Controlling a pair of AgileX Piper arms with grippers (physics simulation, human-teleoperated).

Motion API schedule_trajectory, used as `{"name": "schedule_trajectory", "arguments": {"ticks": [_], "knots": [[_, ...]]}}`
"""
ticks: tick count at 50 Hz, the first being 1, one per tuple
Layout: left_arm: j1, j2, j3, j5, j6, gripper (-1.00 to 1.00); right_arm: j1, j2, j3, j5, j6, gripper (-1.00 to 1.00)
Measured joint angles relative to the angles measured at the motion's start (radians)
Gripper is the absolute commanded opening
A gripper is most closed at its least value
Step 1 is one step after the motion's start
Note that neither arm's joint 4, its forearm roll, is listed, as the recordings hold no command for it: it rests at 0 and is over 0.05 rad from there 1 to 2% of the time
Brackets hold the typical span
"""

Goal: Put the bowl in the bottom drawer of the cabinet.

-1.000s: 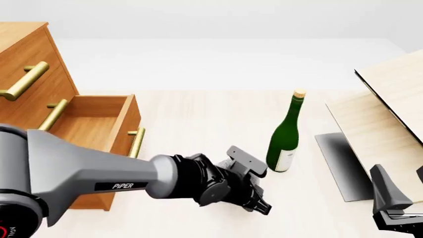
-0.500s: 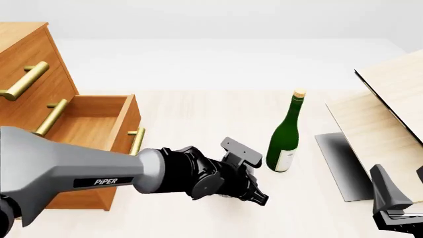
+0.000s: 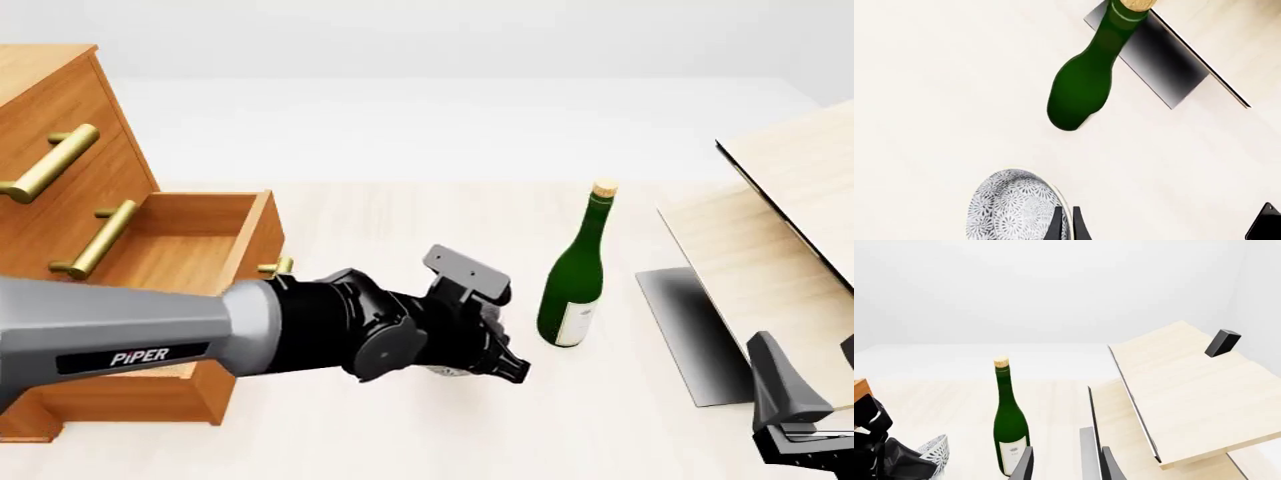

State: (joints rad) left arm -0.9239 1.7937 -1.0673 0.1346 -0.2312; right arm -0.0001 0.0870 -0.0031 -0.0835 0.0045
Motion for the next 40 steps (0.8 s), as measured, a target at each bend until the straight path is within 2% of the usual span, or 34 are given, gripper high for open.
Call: {"name": "schedule_trajectory", "arguments": {"ticks": [40], "knots": [[0.108, -0.246, 0.088, 0.02, 0.06, -1.0, 0.0, 0.0, 0.0, 0.0, 0.0, 1.0]]}}
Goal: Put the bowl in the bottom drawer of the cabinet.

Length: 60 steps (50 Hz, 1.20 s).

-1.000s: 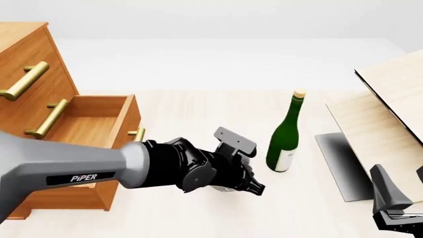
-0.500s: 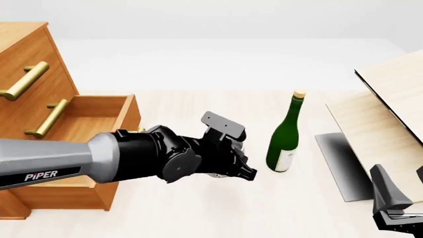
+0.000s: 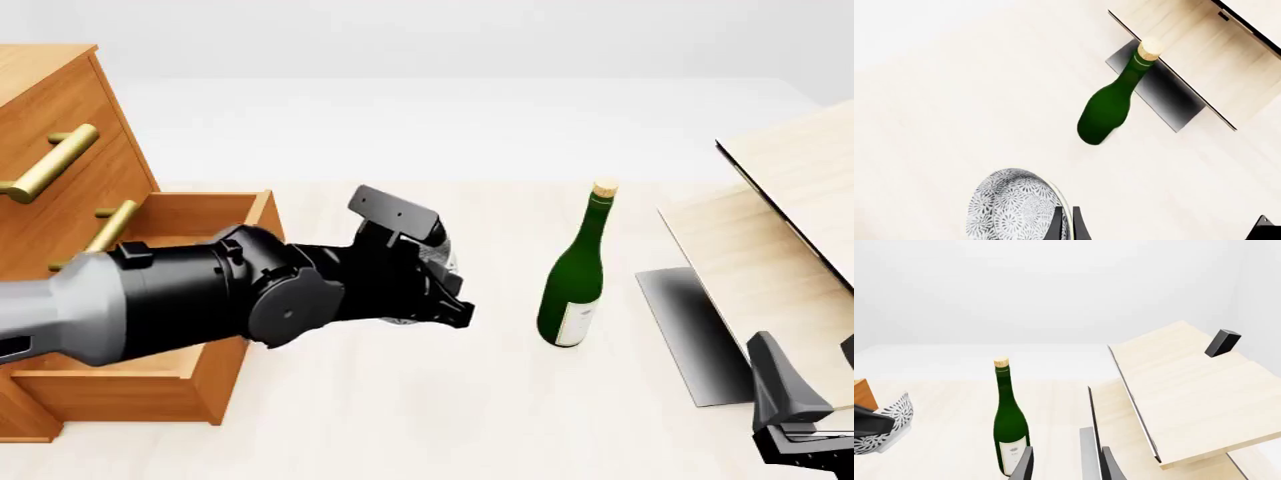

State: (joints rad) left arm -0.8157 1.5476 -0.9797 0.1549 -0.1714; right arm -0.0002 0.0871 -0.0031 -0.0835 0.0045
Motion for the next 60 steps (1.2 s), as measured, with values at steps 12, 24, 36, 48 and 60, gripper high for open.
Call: {"name": "schedule_trajectory", "arguments": {"ticks": [12, 24, 36, 48, 60], "knots": [[0.068, -0.081, 0.024, 0.035, 0.03, -1.0, 0.0, 0.0, 0.0, 0.0, 0.0, 1.0], [0.128, -0.168, 0.041, 0.083, 0.069, -1.0, 0.0, 0.0, 0.0, 0.0, 0.0, 1.0], [0.198, -0.246, 0.069, 0.116, 0.102, -1.0, 0.0, 0.0, 0.0, 0.0, 0.0, 1.0], [0.268, -0.319, 0.099, 0.14, 0.122, -1.0, 0.0, 0.0, 0.0, 0.0, 0.0, 1.0], [0.322, -0.38, 0.12, 0.157, 0.129, -1.0, 0.0, 0.0, 0.0, 0.0, 0.0, 1.0]]}}
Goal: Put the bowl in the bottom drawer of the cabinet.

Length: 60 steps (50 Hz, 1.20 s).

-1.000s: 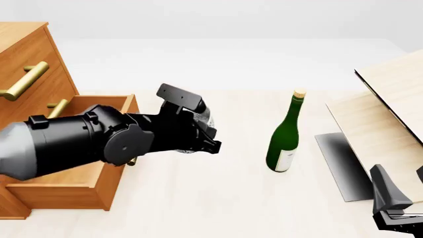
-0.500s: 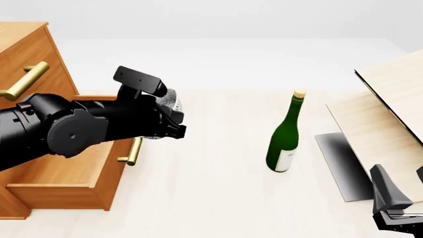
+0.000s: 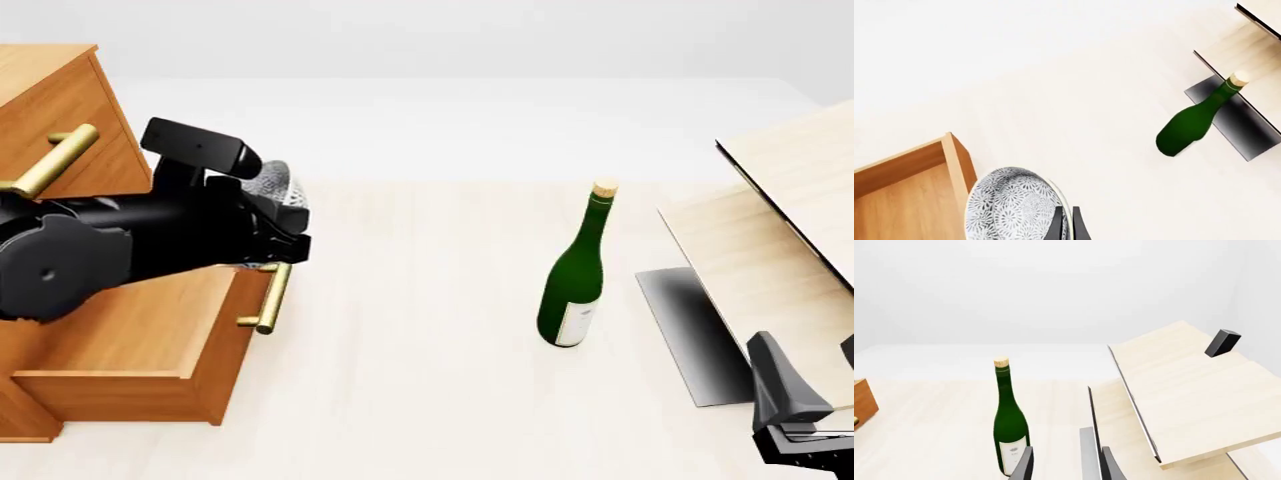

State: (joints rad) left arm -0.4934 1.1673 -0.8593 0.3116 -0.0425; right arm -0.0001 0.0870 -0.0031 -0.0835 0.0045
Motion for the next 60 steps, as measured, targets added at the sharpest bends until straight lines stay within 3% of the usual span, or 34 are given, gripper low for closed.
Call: {"name": "schedule_trajectory", "arguments": {"ticks": [60], "knots": [[0.215, -0.217, 0.166, -0.03, -0.06, -1.0, 0.0, 0.0, 0.0, 0.0, 0.0, 1.0]]}}
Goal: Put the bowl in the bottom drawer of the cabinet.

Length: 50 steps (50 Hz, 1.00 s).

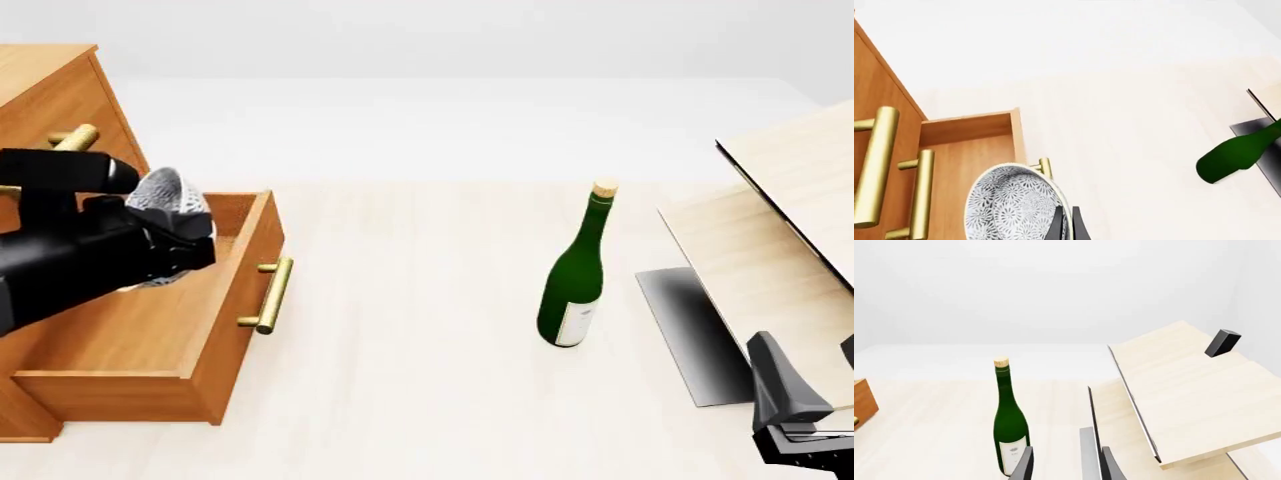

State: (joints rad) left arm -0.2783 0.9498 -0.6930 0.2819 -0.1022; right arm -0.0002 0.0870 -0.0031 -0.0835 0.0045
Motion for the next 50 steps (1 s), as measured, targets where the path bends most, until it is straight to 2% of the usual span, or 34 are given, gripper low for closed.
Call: {"name": "schedule_trajectory", "arguments": {"ticks": [14, 50], "knots": [[0.025, -0.003, 0.036, -0.021, -0.013, -1.0, 0.0, 0.0, 0.0, 0.0, 0.0, 1.0], [0.082, 0.048, 0.089, -0.069, 0.018, -1.0, 0.0, 0.0, 0.0, 0.0, 0.0, 1.0]]}}
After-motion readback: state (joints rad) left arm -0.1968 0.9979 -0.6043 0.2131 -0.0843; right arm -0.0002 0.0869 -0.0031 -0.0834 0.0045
